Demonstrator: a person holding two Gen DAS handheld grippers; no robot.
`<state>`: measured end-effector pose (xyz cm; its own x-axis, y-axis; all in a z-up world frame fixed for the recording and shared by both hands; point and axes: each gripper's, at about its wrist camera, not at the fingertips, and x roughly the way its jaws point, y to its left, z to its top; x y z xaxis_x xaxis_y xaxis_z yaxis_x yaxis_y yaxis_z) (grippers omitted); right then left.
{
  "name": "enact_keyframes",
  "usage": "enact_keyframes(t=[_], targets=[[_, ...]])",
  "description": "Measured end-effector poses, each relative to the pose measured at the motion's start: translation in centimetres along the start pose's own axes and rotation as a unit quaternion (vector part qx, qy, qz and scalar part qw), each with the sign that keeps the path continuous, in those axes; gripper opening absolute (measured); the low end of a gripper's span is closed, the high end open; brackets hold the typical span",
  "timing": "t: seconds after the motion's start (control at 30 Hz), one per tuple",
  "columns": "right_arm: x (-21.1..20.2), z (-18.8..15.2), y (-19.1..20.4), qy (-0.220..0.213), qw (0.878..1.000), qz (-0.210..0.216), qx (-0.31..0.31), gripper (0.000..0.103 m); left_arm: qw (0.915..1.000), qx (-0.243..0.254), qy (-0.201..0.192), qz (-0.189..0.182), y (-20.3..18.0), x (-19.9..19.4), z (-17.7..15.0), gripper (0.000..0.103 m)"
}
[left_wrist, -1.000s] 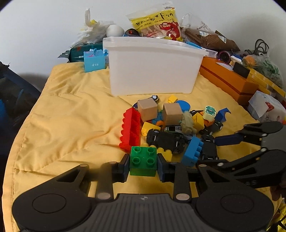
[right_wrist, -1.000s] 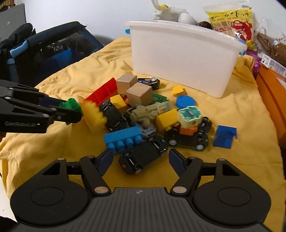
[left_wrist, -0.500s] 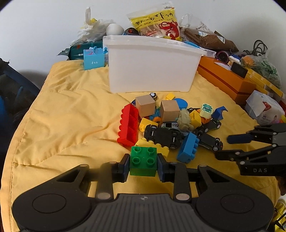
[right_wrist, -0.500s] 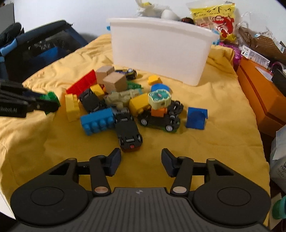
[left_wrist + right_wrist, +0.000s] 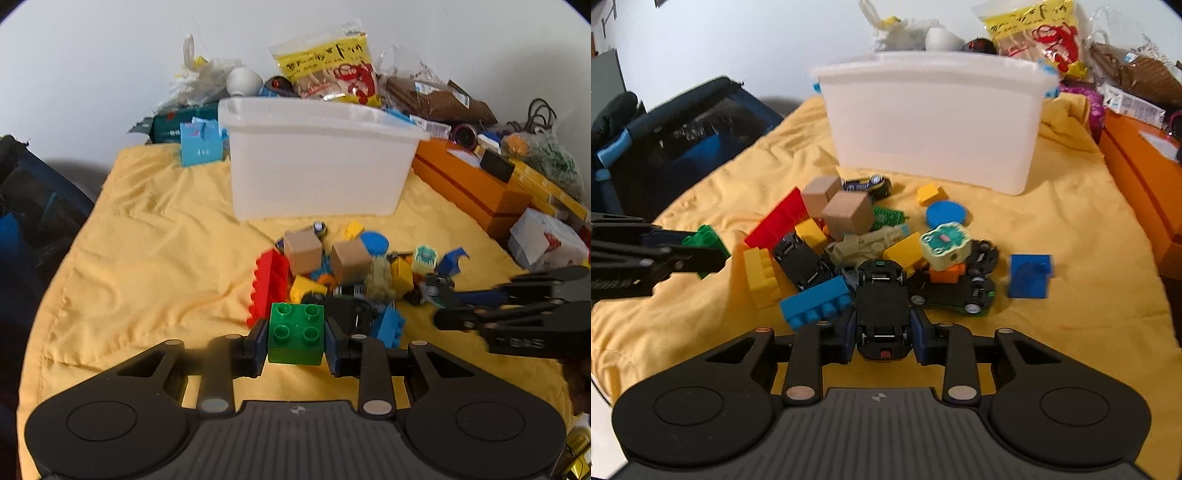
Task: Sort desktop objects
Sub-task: 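Drop the green brick into the white bin while the right gripper drops a black car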
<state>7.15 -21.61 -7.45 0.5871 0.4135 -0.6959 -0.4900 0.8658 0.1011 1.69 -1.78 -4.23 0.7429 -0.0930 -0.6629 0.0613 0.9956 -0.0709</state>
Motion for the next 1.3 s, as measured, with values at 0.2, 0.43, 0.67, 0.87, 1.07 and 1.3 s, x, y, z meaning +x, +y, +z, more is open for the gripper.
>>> enact_keyframes(t=[0.2, 0.43, 0.67, 0.87, 1.07, 1.3], targets=[[-4.2, 2.0, -1.7, -0.052, 0.999, -0.001, 0.012, 0.033, 0.9997, 0.001, -0.02, 0.016, -1.1, -1.2, 3.4, 0.035], [-6.4, 7.4, -3.3, -0.102, 0.995, 0.013, 0.007, 0.033, 0.9982, -0.01, -0.038, 0.046, -2.2, -2.1, 9.8, 0.035], [-6.4, 12.7, -4.2, -0.122, 0.992, 0.004, 0.003, 0.033, 0.998, -0.011, -0.049, 0.038, -0.9, -1.5, 16.7, 0.035], [-5.5, 18.4, -4.8, -0.125, 0.992, -0.015, 0.009, 0.033, 0.9992, -0.002, -0.035, 0.017, 1.0, 0.5, 21.2, 0.035], [-3.3, 22.1, -5.3, -0.116, 0.993, -0.026, 0.011, 0.033, 0.9997, -0.004, -0.024, 0.009, 2.4, 3.7, 24.7, 0.035], [0.1, 24.1, -6.1, -0.069, 0.997, -0.031, 0.015, 0.034, 0.9999, -0.011, 0.01, 0.006, 2.5, 7.9, 26.2, 0.035]])
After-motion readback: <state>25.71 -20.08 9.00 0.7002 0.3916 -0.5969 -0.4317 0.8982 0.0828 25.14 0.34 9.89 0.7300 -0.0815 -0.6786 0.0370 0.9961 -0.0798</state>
